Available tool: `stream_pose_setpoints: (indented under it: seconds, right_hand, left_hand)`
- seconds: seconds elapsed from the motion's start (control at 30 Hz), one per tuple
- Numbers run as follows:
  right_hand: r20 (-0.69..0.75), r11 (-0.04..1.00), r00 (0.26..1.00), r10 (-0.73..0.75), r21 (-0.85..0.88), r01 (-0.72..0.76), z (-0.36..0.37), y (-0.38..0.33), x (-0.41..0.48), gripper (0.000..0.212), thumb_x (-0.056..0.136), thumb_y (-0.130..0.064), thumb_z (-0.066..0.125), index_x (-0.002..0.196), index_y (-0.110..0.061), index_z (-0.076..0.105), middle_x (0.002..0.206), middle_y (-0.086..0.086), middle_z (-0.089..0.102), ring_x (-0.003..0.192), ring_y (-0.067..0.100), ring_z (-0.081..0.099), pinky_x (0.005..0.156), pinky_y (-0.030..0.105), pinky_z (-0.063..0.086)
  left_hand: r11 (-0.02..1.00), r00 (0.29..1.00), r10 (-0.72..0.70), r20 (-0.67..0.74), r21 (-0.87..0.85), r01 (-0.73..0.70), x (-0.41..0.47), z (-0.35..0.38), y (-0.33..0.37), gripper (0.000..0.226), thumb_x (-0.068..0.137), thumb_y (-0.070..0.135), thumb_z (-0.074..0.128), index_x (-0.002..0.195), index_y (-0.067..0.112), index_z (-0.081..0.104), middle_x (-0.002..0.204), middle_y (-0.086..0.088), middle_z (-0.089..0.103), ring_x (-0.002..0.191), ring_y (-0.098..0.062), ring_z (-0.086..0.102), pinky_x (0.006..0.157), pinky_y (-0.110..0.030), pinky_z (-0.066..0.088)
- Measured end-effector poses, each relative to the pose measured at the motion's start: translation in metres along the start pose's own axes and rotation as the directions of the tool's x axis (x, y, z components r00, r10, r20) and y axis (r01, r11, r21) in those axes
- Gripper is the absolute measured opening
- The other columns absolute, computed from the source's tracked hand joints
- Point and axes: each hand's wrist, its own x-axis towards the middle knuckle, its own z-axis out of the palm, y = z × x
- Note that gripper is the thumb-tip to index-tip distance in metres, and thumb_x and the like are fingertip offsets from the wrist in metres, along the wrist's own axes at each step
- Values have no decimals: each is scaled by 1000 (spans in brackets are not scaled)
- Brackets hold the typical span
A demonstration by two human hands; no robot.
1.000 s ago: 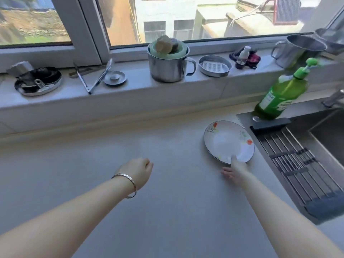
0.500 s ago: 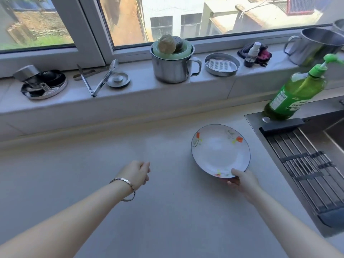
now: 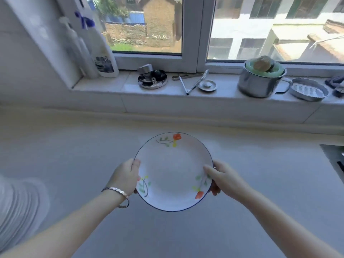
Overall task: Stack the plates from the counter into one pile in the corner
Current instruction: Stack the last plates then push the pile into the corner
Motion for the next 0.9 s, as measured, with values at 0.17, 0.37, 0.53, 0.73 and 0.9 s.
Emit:
stream_pose_setpoints:
  seconds: [0.17,0.37,0.53,0.73,0.9]
  right_hand:
    - [13,967,993,-116,-228,116,103,-53,17,24,94,-16,37,116,-24,45,59,-2,53,32,1,44,41,19,35]
    - [-6,916,970,-242,-331,227,238,-128,27,30,92,-18,39,120,-29,46,55,-3,52,31,3,43,40,20,35]
    - [66,872,941,-333,-359,334,342,-191,28,30,92,-19,40,121,-27,46,51,-3,52,38,10,45,42,22,36]
    - [157,820,932,-327,-444,362,432,-223,40,33,91,-19,38,123,-25,44,55,-4,54,45,10,48,48,23,39]
    - [242,773,934,-264,-526,355,473,-225,52,37,92,-23,38,129,-22,42,73,-2,56,71,21,57,57,27,42]
  left_hand:
    - [1000,986,-29,-166,-15,27,-4,-91,-71,42,99,26,32,62,11,41,58,-3,51,51,-17,51,65,-36,50]
    - [1000,960,-20,-279,0,20,-12,-218,-164,41,99,32,28,68,8,42,63,-4,54,52,-22,53,65,-36,49]
    - [999,918,-26,-395,13,34,-13,-314,-238,41,99,29,29,77,1,49,72,-13,60,76,-35,59,69,-36,45]
    - [985,903,-88,-420,95,140,-6,-375,-317,43,99,29,28,61,10,35,84,-24,63,89,-35,63,66,-34,38]
    - [965,898,-196,-395,85,248,-4,-384,-358,41,98,26,29,63,9,41,63,-5,60,80,-30,63,67,-33,43]
